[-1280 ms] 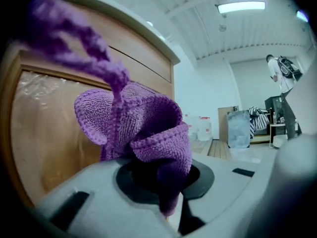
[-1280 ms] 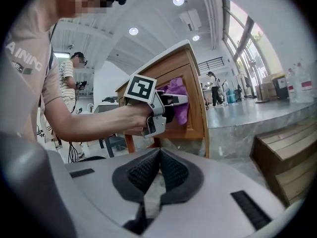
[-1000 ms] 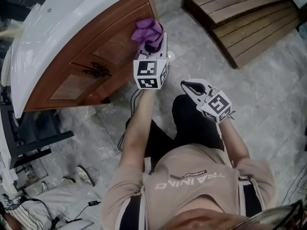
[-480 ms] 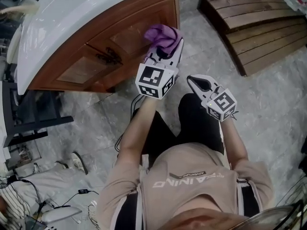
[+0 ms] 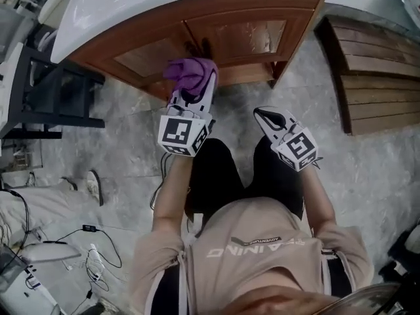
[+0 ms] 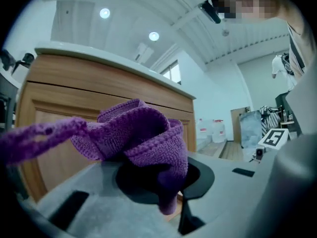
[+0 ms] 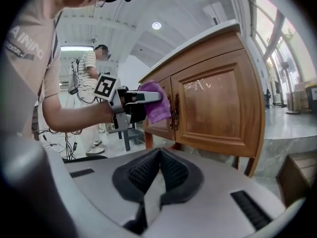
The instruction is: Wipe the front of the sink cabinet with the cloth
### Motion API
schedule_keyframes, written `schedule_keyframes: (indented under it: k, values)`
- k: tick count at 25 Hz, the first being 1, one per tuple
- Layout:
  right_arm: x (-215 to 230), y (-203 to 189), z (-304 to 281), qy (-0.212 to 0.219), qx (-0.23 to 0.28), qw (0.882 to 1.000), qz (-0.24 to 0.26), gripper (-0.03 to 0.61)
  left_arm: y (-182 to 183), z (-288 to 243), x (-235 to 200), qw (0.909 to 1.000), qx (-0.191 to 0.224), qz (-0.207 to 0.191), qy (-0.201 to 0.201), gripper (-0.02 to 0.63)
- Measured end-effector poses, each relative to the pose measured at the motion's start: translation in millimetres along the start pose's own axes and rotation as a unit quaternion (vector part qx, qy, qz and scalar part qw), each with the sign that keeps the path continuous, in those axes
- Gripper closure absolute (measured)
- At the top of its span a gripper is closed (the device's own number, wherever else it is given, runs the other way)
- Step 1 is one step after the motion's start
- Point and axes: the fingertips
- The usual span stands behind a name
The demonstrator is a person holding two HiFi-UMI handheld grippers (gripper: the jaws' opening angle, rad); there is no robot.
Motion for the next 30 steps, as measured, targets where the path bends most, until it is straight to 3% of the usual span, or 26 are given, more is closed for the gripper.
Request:
schedule_keyframes:
  k: [6, 15, 17, 22, 25, 30]
  values:
    - [-24.5, 13.8, -38.8, 0.05, -0.002, 0.999, 0.015, 0.566, -46.2, 73.4, -106.3, 0.9905, -0.052, -0.009, 0.127, 0.563]
    - [-58.0, 7.9, -64.7, 0.093, -0.029, 0.994, 0.044, 0.566, -111.3, 145.5, -220.0, 0.963, -0.114, -0.013, 0.244, 0.563]
    - [-57.3, 3.6, -64.3, 0.093, -0.035, 0.994, 0.045, 0.566, -119.4, 150.9, -238.9, 0.9582, -0.122, -0.02, 0.258, 0.563]
    - [-44.5, -2.5, -58.5, 0.075, -0.04, 0.996, 0.037, 0.566, -128.4, 134.4, -263.6, 0.956, -0.119, -0.03, 0.266, 0.563]
    - [-38.7, -6.4, -51.7, 0.065, -0.043, 0.996, 0.032, 0.566, -130.0, 123.9, -263.5, 0.9522, -0.119, -0.056, 0.276, 0.563]
    - [-25.9, -16.5, -43.0, 0.053, -0.045, 0.998, 0.008, 0.566, -129.3, 107.6, -247.3, 0.9545, -0.108, -0.047, 0.274, 0.563]
Point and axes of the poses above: the fingertips, and each gripper's own axes: z backward along the fingers, x to its right, y out of its top, and after that the axes turned 1 degree about x, right-handed
